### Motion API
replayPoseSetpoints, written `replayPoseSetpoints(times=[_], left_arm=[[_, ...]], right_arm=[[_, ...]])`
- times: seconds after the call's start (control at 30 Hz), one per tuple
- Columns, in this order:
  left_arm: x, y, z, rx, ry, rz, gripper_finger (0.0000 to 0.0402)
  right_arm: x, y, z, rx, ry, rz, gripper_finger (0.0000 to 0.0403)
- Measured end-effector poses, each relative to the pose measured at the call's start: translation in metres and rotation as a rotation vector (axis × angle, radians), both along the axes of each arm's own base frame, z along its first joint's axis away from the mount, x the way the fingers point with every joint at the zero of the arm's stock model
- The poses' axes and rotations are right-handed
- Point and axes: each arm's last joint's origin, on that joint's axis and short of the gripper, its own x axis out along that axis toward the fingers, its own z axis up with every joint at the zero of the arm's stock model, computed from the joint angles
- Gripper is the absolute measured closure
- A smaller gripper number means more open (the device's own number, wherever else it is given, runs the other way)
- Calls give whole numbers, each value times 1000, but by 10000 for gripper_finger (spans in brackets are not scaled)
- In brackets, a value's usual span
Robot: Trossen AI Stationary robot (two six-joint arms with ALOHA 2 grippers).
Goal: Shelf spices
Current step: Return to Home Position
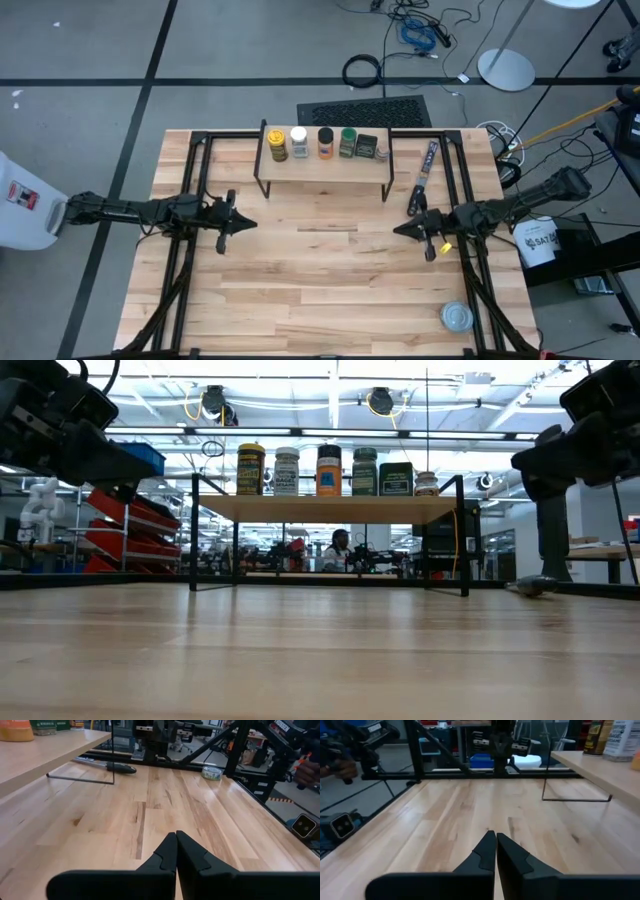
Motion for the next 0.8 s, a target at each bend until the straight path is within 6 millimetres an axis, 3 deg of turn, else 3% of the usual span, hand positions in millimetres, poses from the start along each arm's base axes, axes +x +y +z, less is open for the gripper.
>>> replayPoseSetpoints(times=[0.4, 0.8], left_arm=[[0, 0, -1, 14, 7, -2, 389], [-1, 3, -4, 83, 35, 32, 388]], right_arm=[[-3, -18, -1, -12, 14, -37, 403], [-12, -22, -2, -8, 15, -46, 403]])
